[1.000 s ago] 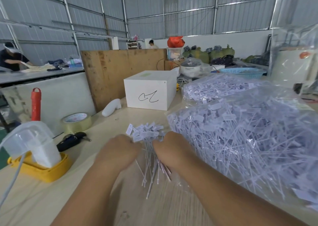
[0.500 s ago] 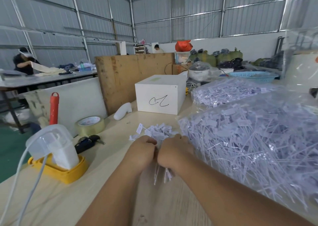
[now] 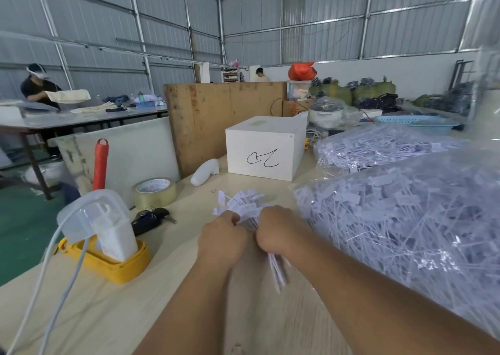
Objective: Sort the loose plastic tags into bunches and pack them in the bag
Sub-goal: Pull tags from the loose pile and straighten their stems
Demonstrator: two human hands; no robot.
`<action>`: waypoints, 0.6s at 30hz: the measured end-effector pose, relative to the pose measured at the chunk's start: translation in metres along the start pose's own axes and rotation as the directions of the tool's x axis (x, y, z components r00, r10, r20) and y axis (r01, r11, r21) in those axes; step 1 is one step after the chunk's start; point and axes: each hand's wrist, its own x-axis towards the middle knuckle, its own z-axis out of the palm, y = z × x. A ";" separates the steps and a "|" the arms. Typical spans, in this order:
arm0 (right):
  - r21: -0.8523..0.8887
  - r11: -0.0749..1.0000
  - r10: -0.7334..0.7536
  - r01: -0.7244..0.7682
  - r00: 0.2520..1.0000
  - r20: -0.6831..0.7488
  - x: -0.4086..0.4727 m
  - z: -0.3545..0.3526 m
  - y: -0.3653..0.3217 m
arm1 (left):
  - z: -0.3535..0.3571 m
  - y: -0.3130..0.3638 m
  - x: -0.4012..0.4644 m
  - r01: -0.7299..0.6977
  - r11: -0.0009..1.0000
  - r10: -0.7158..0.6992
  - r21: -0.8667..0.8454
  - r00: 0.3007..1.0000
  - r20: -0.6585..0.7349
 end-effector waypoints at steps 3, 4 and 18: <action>-0.007 1.000 -0.021 0.022 0.999 0.027 0.000 -0.005 -0.003 | -0.003 0.002 -0.001 0.009 0.997 -0.009 -0.080 1.000 0.003; -0.013 1.000 -0.014 0.014 0.999 0.038 -0.001 -0.007 -0.004 | -0.002 0.001 -0.001 0.002 0.995 -0.002 -0.105 1.000 -0.005; 0.236 0.967 0.098 -0.091 0.995 -0.018 -0.021 -0.003 0.021 | -0.004 -0.009 0.013 -0.013 0.961 -0.049 -0.277 0.976 -0.213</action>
